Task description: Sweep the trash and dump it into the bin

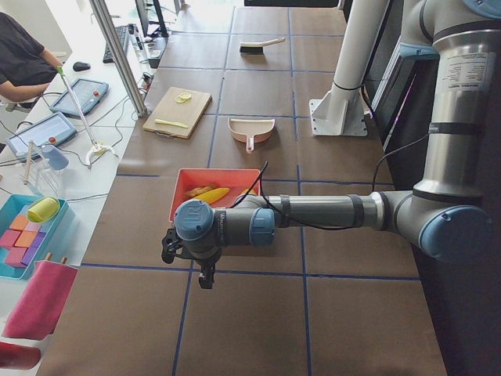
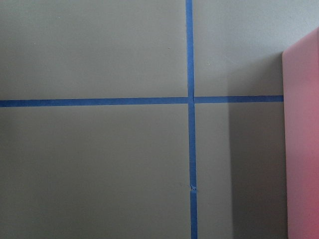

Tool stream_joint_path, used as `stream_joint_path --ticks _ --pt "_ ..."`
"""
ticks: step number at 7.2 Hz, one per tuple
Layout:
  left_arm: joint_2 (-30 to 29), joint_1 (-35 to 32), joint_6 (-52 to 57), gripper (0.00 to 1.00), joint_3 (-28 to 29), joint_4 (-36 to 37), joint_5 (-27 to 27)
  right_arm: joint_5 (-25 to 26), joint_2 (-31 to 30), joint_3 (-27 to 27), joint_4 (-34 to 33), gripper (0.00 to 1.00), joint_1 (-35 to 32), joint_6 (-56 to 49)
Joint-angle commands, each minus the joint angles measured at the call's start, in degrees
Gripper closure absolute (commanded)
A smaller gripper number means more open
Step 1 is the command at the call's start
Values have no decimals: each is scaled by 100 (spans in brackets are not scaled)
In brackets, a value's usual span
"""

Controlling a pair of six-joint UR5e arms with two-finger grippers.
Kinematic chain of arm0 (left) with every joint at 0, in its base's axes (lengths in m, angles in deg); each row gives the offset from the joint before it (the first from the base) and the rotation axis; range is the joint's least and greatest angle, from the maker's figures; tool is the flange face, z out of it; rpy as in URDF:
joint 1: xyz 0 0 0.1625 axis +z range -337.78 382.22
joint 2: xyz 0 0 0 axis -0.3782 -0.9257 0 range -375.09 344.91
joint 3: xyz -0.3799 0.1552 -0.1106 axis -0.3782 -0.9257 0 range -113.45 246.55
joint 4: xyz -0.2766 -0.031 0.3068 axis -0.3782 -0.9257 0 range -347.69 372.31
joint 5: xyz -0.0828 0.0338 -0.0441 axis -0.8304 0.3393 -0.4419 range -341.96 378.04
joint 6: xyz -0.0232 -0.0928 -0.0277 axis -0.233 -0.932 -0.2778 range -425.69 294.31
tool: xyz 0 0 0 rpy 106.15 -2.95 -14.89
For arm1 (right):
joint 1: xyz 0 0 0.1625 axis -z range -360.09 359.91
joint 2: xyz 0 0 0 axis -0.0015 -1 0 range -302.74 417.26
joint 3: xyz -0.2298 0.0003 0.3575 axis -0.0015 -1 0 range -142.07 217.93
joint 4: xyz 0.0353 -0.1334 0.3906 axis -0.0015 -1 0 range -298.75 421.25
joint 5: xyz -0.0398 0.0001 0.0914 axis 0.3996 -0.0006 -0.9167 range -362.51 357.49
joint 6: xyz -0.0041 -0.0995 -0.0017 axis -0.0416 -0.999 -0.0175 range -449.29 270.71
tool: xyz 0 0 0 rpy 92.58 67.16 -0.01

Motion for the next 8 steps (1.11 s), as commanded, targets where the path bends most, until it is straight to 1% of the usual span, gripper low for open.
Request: stream_joint_path --ticks 1,3,8 --pt "-4 0 -22 0 -4 0 122 -2 -80 -94 -12 0 -61 -21" --pt "-13 0 -22 0 -4 0 140 -2 -80 -296 6 0 -307 -91" --pt "-39 0 -30 0 5 0 140 7 -45 -305 15 0 -316 -30"
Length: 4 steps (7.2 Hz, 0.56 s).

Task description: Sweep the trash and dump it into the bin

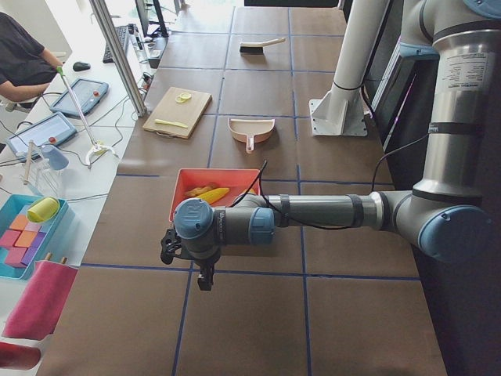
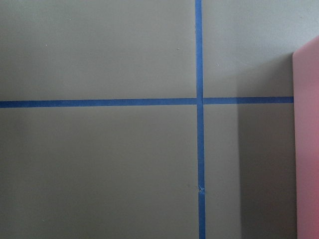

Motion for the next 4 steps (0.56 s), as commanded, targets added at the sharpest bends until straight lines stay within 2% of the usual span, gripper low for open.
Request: stream_joint_path --ticks 1,4 --pt "-3 0 -1 0 3 0 0 0 7 12 2 0 -1 11" --pt "-21 0 -1 0 3 0 0 0 34 12 2 0 -36 12"
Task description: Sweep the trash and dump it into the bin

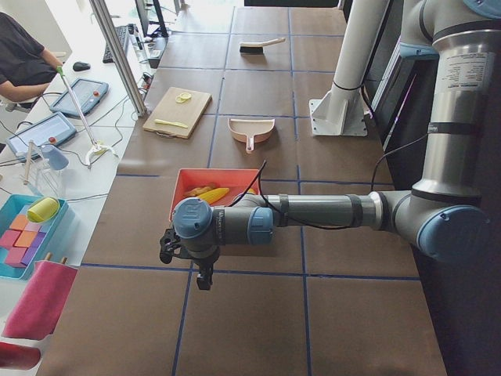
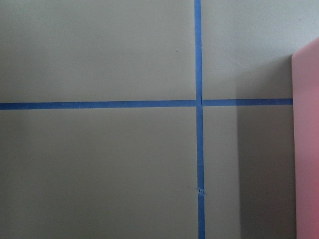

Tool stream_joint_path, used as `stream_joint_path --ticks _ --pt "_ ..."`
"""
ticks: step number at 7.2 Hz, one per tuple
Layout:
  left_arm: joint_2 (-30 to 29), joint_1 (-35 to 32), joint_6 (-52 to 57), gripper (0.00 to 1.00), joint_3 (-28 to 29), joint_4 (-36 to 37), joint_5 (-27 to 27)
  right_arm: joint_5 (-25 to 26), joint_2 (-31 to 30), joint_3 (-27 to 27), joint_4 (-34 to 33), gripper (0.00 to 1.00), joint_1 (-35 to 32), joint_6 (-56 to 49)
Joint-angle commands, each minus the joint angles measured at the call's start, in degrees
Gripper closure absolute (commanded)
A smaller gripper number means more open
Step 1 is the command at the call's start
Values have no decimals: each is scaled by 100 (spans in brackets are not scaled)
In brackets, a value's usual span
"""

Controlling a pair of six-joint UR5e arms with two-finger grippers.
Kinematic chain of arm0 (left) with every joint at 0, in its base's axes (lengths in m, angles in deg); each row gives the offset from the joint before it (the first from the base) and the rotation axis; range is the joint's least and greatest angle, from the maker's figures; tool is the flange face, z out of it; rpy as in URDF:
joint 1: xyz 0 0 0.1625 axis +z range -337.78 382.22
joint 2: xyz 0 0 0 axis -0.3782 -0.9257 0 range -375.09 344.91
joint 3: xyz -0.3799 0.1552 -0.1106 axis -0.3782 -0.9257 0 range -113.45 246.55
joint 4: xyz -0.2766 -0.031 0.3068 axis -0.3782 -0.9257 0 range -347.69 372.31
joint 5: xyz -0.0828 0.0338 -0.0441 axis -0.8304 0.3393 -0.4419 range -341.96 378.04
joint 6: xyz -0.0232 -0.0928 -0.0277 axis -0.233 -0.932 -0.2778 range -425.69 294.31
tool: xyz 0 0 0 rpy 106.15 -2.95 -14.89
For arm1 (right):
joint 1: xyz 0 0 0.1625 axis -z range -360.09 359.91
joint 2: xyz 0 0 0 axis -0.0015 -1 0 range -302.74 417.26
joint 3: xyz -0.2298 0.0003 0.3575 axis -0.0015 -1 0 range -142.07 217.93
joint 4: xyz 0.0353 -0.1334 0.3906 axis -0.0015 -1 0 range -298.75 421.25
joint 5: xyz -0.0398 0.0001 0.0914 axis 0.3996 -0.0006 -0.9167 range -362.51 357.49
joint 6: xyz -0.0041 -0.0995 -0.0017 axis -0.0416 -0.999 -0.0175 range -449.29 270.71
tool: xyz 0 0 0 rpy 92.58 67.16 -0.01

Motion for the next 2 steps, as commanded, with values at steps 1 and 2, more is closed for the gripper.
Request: stream_joint_path --ticks 1,2 --pt "-7 0 0 0 0 0 0 0 20 9 0 0 -31 1" --pt "-24 0 0 0 0 0 0 0 20 18 -9 0 -40 9"
